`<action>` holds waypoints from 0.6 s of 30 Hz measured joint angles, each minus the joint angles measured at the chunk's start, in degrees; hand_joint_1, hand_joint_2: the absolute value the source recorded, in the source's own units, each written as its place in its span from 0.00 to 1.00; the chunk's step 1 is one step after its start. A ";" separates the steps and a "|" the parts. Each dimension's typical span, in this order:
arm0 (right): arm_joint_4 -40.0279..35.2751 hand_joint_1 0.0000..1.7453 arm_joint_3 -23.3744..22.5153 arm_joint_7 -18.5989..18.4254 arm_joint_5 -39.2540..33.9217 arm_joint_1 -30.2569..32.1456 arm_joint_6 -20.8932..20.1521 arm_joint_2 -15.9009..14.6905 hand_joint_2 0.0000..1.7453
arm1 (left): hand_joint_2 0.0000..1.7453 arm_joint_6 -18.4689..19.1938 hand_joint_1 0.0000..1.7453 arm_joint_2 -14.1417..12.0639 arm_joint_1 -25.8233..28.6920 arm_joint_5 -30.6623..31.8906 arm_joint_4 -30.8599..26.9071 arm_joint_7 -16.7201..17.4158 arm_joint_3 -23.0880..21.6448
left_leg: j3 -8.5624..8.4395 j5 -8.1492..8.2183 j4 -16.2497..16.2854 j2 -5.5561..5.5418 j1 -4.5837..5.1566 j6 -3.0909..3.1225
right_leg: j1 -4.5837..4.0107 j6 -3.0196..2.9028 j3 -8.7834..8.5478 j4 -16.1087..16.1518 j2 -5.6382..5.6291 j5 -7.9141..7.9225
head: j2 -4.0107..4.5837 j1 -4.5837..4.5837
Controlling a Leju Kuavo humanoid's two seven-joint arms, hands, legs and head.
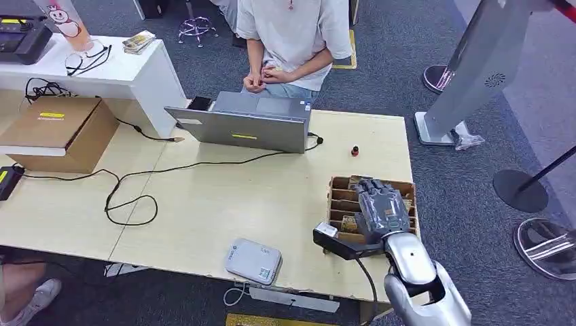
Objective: Pass the card to the sensor for recognition and then transmit it.
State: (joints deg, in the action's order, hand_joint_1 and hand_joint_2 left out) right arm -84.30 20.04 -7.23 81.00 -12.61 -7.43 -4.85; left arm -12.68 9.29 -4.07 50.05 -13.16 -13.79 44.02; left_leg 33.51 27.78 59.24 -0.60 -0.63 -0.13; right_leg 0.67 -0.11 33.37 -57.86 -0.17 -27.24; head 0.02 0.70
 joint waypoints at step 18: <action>1.16 0.45 -0.04 0.00 -0.72 -0.38 0.07 -0.20 1.00 | 0.00 0.00 0.00 0.00 -0.03 0.07 0.00 0.13 0.00 | -0.01 0.00 0.00 0.00 0.00 0.00 | 0.00 0.00 0.00 0.00 0.00 0.01 | 0.00 0.00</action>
State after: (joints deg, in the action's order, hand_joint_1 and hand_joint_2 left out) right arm -83.14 20.00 -7.23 80.28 -12.99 -7.37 -5.05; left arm -12.68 9.29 -4.10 50.12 -13.16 -13.66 44.02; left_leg 33.50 27.78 59.24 -0.60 -0.62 -0.13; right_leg 0.67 -0.11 33.37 -57.86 -0.17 -27.24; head 0.02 0.70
